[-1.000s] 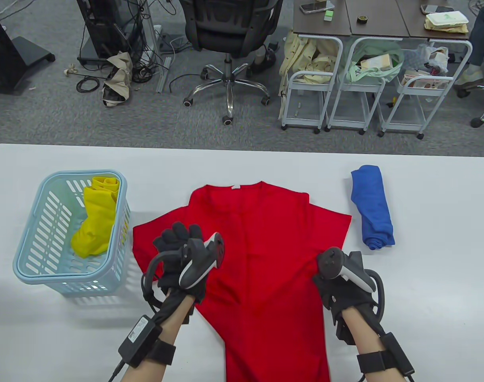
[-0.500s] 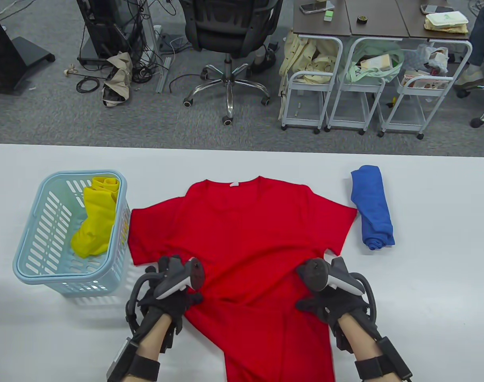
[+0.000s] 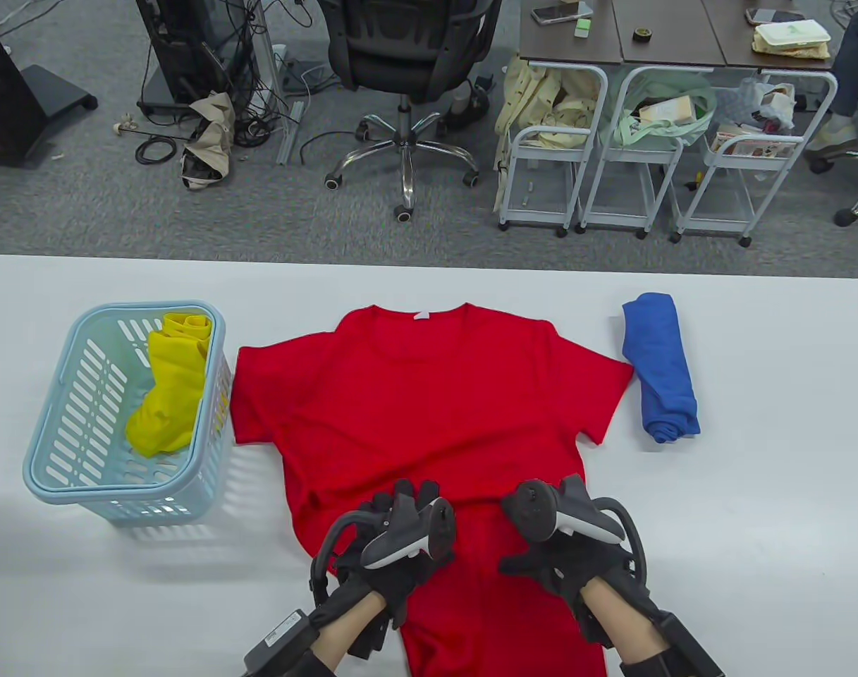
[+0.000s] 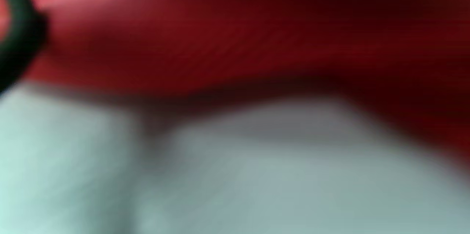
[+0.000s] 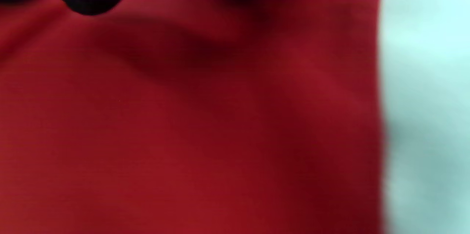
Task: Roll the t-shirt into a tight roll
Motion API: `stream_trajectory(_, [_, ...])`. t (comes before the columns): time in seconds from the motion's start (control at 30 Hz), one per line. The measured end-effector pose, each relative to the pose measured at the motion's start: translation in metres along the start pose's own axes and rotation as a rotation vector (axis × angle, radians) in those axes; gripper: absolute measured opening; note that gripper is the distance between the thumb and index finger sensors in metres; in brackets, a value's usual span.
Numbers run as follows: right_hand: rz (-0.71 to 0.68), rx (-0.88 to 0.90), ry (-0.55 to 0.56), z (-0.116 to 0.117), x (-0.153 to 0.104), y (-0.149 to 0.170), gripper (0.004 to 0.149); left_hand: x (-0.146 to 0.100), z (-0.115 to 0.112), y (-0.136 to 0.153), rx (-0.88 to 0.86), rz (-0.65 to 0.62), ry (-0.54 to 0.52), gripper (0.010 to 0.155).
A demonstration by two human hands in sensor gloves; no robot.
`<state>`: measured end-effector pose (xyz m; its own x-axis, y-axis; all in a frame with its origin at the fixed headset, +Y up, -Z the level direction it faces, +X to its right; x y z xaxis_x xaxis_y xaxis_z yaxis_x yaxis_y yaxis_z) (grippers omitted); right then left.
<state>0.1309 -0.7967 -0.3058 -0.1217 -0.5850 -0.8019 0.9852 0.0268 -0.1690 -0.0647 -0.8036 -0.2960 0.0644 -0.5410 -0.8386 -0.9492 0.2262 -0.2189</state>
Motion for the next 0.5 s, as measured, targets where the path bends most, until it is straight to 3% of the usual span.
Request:
stream_trajectory(0.03, [0.001,-0.004,-0.008,0.000,0.005,0.006,0.095,0.004,-0.001,0.007,0.011,-0.078,0.011,0.090])
stream_trajectory(0.17, [0.039,0.151,-0.019,-0.005,0.019,0.028,0.087,0.009,-0.006,0.053,-0.330,-0.207,0.104,0.095])
stream_trajectory(0.27, [0.071,0.209,-0.010,-0.009,0.024,0.040,0.085,0.007,-0.009,0.100,-0.199,-0.047,0.206,0.091])
stream_trajectory(0.37, [0.112,0.211,0.010,-0.012,0.025,0.046,0.085,-0.004,0.000,0.133,-0.018,0.231,0.138,0.085])
stream_trajectory(0.5, [0.176,0.202,0.053,-0.016,0.019,0.049,0.081,-0.015,0.016,0.139,-0.027,0.306,0.053,0.072])
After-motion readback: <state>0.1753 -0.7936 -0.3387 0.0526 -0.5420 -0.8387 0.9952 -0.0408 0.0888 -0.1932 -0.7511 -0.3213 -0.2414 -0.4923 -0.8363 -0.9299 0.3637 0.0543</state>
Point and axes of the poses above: the tracker on the back of each hand, its own y axis roughly to the little-finger side, its own x axis roughly from the wrist to the fingertips, z = x × y, the point moved 4 cm from there along x, roughly from the wrist to the fingertips, and after that the axes turned 8 degrees about z, right-handed, at the moved point
